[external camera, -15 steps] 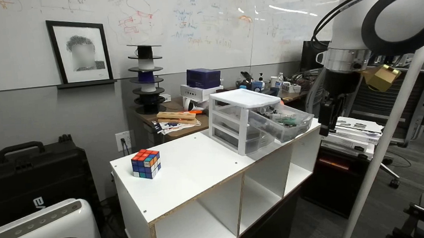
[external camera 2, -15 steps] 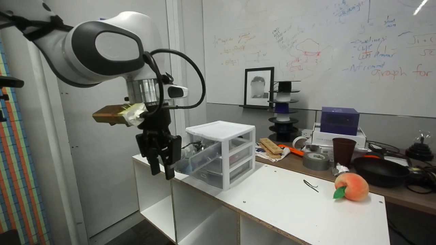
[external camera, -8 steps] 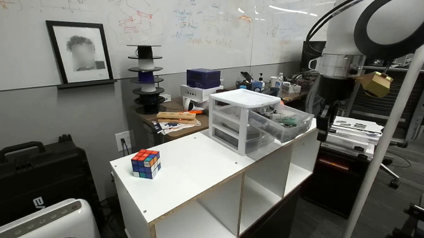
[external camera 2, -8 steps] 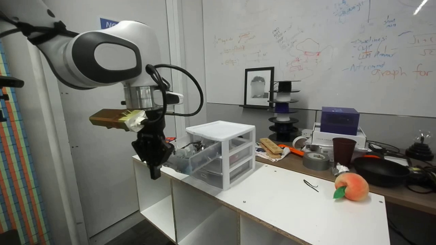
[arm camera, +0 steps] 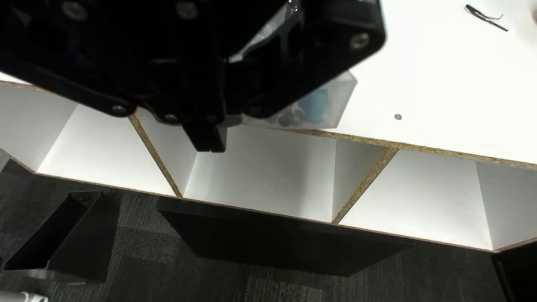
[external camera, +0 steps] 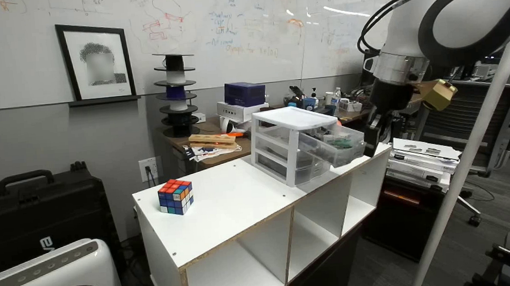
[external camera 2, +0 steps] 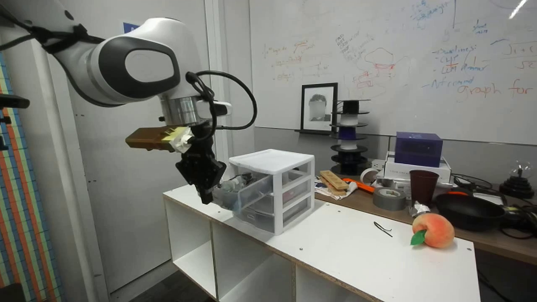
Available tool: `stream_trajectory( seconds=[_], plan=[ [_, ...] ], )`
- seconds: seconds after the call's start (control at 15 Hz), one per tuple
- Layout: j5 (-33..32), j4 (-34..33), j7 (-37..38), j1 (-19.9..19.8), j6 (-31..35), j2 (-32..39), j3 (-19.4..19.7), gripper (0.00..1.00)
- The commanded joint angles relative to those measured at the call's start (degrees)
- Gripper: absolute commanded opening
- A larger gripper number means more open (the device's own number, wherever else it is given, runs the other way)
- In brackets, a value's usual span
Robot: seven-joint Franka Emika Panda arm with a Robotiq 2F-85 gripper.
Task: Put the white object and plastic bag on the table in the open drawer and then close the drawer
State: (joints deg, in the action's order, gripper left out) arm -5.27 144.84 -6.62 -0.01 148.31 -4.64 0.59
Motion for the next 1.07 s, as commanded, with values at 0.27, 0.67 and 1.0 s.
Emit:
stream_trajectory(
  seconds=[0.27, 0.67, 1.0],
  plan=[
    [-1.1, -9.3, 2.0, -0.9, 4.9, 9.9, 0.6, 0.05],
    [0.4, -19.0, 2.8, -0.7, 4.9, 17.1, 0.4, 0.05],
    [0.0, -23.2, 2.6, -0.2, 2.8, 18.7, 0.0, 0.04]
  ],
)
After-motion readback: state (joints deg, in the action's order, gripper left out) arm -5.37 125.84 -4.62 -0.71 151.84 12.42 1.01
